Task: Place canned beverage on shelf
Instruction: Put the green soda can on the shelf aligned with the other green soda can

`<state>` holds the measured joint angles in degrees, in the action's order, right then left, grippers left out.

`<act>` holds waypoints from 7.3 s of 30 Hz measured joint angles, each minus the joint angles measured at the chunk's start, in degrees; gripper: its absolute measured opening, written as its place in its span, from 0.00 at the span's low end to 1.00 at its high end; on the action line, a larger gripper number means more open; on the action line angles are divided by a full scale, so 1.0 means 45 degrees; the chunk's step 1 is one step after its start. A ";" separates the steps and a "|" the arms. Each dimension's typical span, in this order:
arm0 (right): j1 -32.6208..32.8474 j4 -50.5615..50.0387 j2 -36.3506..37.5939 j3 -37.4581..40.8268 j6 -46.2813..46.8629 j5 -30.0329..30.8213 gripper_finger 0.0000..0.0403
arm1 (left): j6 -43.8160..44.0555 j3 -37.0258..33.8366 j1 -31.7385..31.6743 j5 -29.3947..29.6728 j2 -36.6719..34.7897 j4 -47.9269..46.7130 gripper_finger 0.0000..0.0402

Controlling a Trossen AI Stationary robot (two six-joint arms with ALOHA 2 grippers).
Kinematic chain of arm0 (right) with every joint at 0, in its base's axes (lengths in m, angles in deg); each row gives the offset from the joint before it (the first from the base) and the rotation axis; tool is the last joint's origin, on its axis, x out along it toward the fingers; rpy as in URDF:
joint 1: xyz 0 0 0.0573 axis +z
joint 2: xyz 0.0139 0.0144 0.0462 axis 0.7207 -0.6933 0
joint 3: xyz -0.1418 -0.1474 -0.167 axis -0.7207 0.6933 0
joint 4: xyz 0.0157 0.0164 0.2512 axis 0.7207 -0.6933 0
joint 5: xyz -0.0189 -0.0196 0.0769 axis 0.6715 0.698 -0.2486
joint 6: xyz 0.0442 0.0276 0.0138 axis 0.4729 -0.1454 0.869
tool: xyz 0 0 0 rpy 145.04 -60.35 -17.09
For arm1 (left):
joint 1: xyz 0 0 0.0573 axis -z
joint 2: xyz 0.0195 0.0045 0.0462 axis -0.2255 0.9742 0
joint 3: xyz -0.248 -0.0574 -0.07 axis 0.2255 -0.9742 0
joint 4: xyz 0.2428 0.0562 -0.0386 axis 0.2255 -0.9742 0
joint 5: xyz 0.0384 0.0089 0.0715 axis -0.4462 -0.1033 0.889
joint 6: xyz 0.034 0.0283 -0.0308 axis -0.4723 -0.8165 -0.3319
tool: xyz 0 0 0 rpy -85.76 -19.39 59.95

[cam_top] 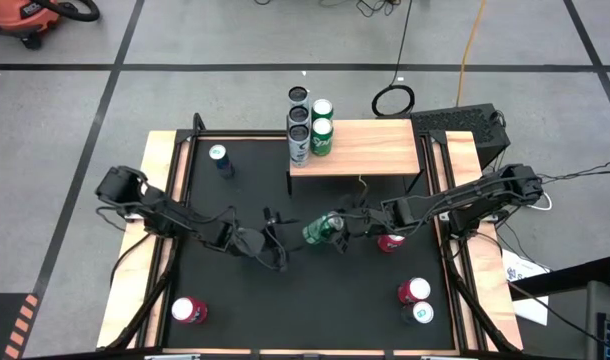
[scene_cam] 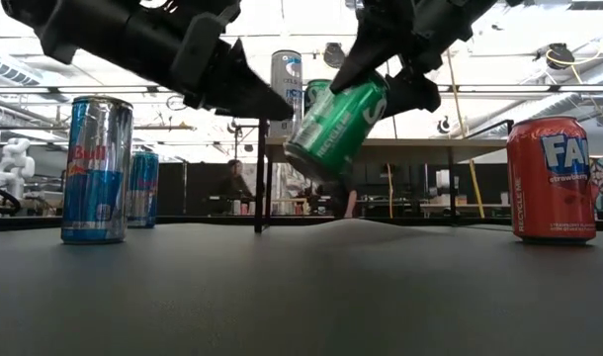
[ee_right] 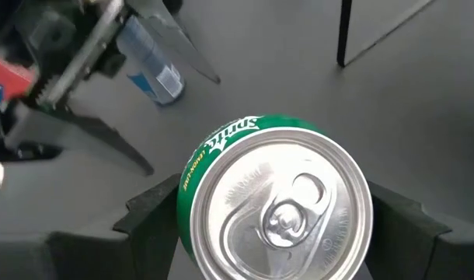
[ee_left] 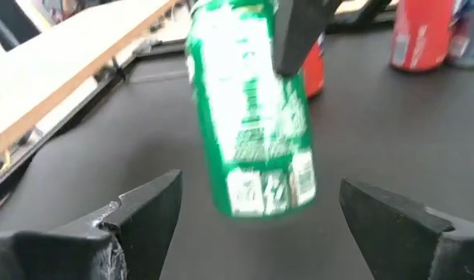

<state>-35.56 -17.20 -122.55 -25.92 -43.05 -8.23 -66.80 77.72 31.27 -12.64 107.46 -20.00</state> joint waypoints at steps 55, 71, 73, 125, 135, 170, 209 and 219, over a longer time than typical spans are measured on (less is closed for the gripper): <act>-0.0180 0.1799 0.0337 -0.0005 -0.1563 0.1002 0.82 | -0.1277 0.0593 -0.0971 0.0104 0.1618 0.3001 0.71; -0.0173 0.1789 0.1238 -0.0024 -0.4526 0.1088 0.82 | -0.0504 0.0200 -0.0941 -0.0979 0.1547 0.3492 0.71; -0.0160 0.1754 0.1485 -0.0019 -0.4892 0.0890 0.82 | -0.0276 0.0132 -0.0974 -0.0960 0.1528 0.3589 0.71; -0.0159 1.3162 -0.1069 0.2560 -0.9554 -0.5659 0.85 | 0.1405 -0.2361 -0.1646 -0.9403 0.1242 1.0189 0.70; -0.0270 1.3232 -0.1064 0.2560 -0.9475 -0.6269 0.73 | 0.1549 -0.2358 -0.1820 -0.9441 0.1242 1.0194 0.70; -0.0573 0.9494 0.0447 0.2589 -0.8248 -0.2831 0.69 | 0.1723 -0.2297 -0.2626 -0.8074 -0.0012 0.6836 0.98; -0.6264 0.2514 0.0665 -0.1088 -0.8438 -0.2172 0.69 | 0.1633 -0.2317 -0.2608 -0.4471 -0.1294 0.2578 0.98; -0.6805 0.2435 0.0670 -0.1088 -0.8580 -0.3114 0.75 | 0.1638 -0.2312 -0.2637 -0.4413 -0.1294 0.2582 0.98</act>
<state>-66.19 -6.24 -119.53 -30.81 -81.66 -22.24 -59.43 67.32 19.40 -32.50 101.64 -8.38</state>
